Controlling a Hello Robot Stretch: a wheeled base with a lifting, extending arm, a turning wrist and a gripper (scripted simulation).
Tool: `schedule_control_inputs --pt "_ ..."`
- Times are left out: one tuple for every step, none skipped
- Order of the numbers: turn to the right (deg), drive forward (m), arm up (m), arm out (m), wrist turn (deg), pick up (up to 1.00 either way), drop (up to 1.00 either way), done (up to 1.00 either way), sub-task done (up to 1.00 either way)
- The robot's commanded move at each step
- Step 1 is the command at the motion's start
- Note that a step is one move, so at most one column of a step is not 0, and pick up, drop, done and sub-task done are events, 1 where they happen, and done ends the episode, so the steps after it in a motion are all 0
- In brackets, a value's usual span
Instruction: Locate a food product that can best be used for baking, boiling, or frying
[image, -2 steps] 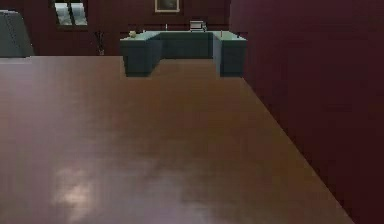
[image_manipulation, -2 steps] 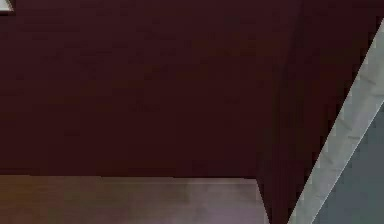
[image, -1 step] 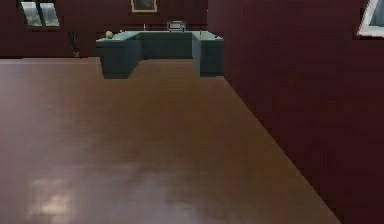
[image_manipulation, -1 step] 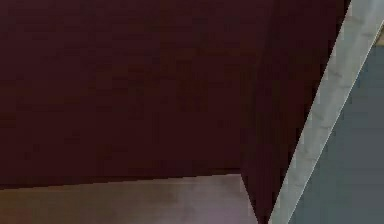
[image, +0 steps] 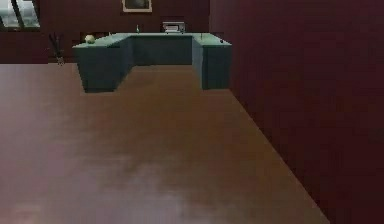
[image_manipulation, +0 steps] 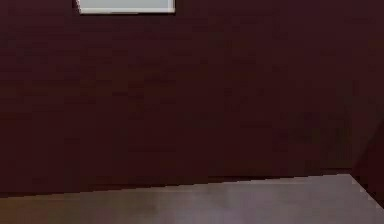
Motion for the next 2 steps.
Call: schedule_control_inputs --pt "0.0 1.00 0.00 0.00 0.0 0.00 0.00 0.00 0.00" --pt "0.0 1.00 0.00 0.00 0.0 0.00 0.00 0.00 0.00"
